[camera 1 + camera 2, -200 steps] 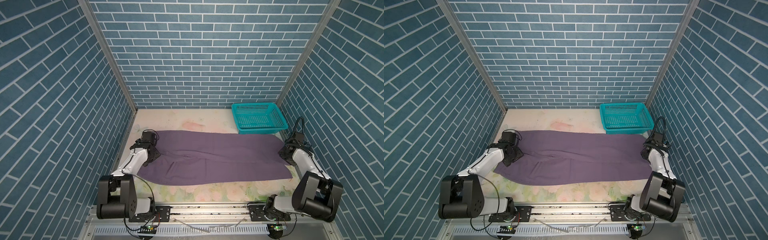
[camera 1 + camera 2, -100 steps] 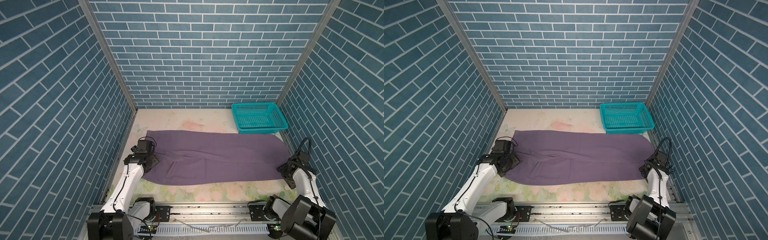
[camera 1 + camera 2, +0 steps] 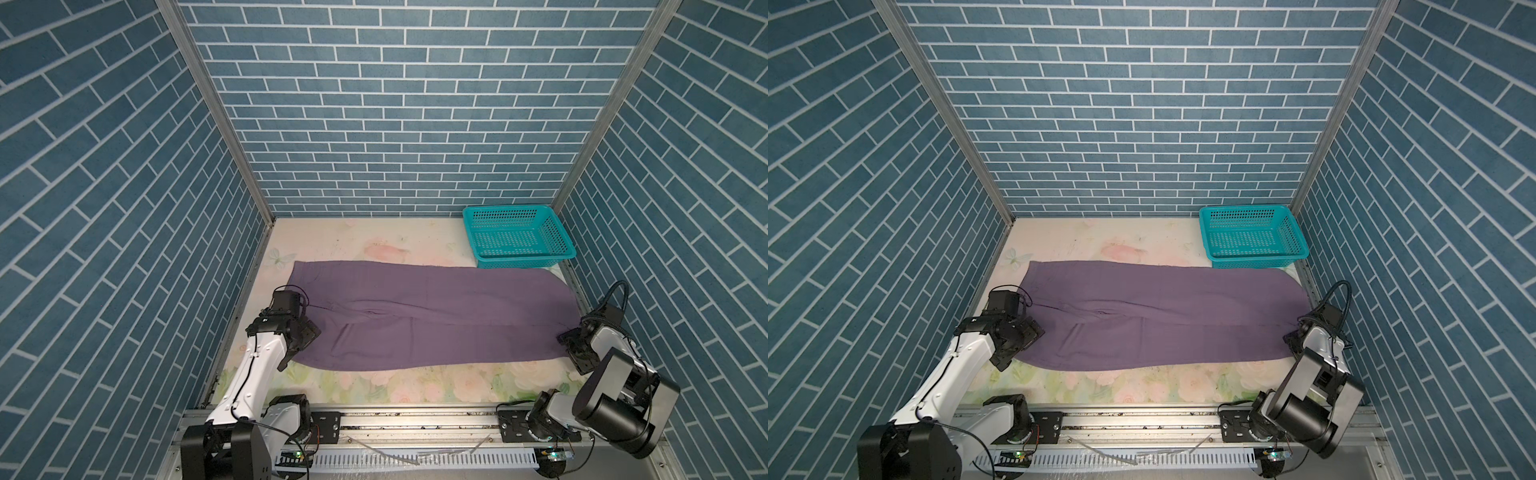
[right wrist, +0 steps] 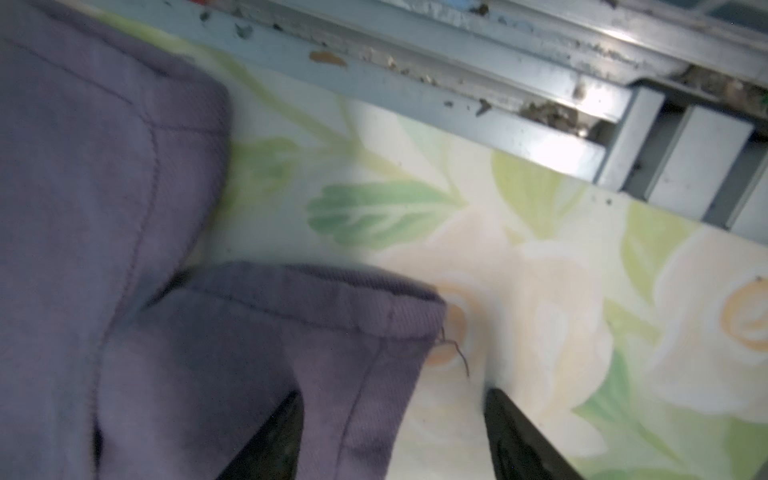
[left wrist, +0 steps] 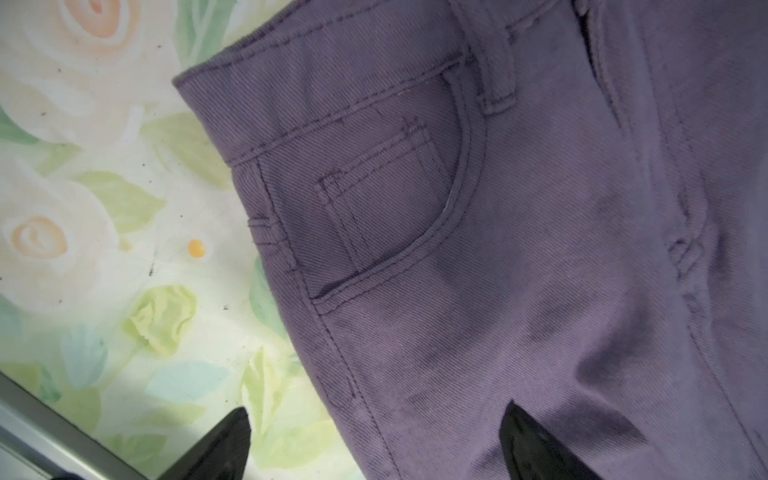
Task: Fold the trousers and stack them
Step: 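Lift the leg hem with the right gripper and pull it away from the left gripper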
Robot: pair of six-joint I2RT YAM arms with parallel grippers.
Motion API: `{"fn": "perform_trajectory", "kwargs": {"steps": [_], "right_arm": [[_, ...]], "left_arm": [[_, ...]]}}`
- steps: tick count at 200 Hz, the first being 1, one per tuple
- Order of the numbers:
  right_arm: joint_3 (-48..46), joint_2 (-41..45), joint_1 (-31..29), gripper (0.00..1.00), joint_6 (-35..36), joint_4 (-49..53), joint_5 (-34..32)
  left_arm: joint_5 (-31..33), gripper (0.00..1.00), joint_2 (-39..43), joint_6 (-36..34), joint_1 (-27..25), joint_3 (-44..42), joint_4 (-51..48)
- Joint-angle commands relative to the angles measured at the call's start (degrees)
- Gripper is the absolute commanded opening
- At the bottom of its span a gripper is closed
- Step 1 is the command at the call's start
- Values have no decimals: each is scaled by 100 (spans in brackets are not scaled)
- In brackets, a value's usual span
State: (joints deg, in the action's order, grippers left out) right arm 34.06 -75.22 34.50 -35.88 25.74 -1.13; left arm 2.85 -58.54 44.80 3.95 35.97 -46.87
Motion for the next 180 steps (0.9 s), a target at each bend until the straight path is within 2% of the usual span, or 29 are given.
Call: {"fn": "perform_trajectory", "kwargs": {"steps": [1,6,18,23,25,55,74,84,94,122,157,168,180], "right_arm": [[4,-566,39,53,-57,-354,416],[30,-636,40,47,-79,-397,457],[35,-712,39,13,-181,-585,561],[29,-713,39,2,-243,-651,578],[30,-713,39,0,-273,-669,578],[98,-424,40,0,-450,-574,824],[204,99,39,0,-403,-210,764],[282,472,43,0,-402,53,755],[405,903,39,0,-394,308,708],[1071,1852,38,0,-427,1050,649],[1942,2403,36,0,-459,1679,649],[2112,2518,39,0,-533,1800,680],[2287,2625,39,0,-586,1907,710]], "left_arm": [[63,93,57,-10,62,-21,-86],[75,92,54,-6,70,-28,-77],[79,90,13,6,112,-24,-104],[73,90,-7,6,144,-20,-139],[68,90,-14,4,155,-17,-145],[23,90,85,-15,351,-78,-287],[52,90,187,40,400,-181,-415],[144,85,227,83,411,-215,-564],[231,84,248,150,414,-242,-684],[288,83,60,187,413,-285,-630],[325,88,-451,126,414,-509,-191],[287,82,-616,87,414,-602,3],[141,59,-764,25,414,-673,253]]}}
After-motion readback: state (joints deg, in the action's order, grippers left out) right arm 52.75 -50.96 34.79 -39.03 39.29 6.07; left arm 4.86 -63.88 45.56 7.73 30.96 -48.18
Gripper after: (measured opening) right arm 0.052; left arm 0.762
